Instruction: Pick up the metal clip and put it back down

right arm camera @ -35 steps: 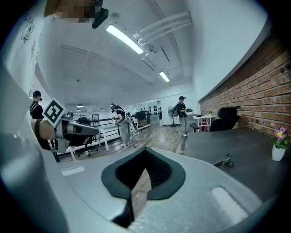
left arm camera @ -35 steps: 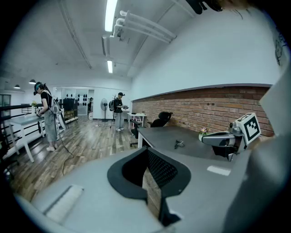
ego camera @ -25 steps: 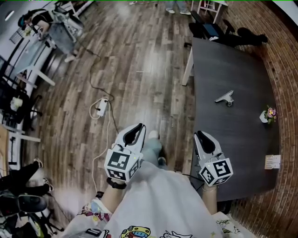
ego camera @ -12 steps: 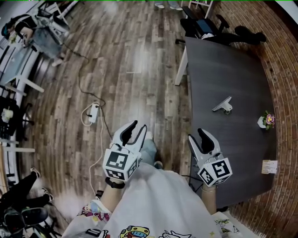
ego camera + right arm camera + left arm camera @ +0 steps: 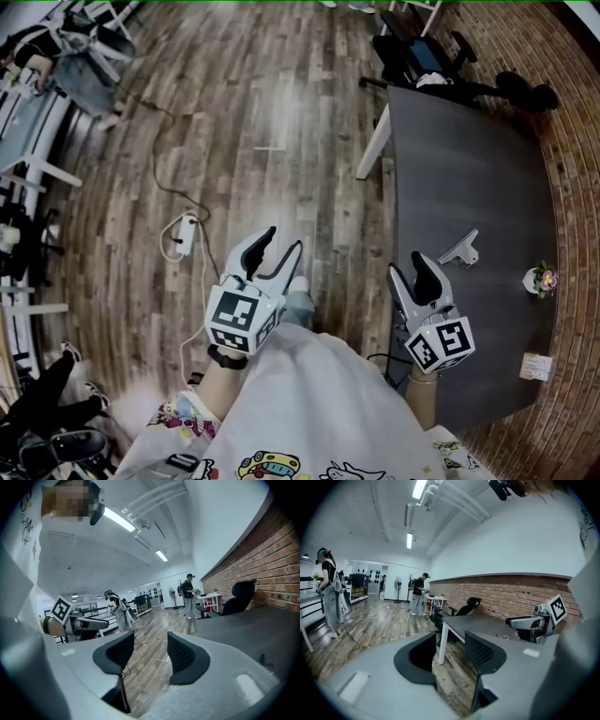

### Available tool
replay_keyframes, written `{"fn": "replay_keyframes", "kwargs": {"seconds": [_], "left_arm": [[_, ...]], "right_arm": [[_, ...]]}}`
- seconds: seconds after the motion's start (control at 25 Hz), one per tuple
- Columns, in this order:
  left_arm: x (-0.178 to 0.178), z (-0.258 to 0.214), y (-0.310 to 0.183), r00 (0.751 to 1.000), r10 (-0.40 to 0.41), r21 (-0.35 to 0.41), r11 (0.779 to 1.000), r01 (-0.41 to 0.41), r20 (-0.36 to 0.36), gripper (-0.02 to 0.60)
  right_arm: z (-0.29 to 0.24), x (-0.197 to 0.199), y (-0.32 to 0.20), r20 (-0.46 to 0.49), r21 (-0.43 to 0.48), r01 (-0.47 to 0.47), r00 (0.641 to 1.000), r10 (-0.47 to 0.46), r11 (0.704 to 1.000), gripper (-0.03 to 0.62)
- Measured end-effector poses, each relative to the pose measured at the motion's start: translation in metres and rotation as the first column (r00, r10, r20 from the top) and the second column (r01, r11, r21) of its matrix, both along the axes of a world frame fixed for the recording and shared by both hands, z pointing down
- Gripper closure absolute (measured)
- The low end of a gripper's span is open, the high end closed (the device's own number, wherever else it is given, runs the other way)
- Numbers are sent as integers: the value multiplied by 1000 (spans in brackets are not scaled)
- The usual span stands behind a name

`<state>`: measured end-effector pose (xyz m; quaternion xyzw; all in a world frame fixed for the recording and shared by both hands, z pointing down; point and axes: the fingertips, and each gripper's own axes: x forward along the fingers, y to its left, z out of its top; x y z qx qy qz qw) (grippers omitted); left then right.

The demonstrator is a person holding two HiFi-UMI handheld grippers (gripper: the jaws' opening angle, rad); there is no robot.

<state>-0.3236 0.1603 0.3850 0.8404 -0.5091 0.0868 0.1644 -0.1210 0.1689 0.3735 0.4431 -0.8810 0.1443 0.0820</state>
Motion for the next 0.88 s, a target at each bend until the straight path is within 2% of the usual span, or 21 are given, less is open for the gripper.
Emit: {"fn": "replay_keyframes", "kwargs": {"seconds": [0.48,0.88], "left_arm": [[-36,12,-57,999,47,-10,999,-47,1,353],[-26,35,-84,996,84,-72,994,-83,10,318]], "right_arm": [[-2,-22,-57,-25,9,-75,997,75,997,349],[18,7,-76,-34,-50,-173,985,171,984,306]]}}
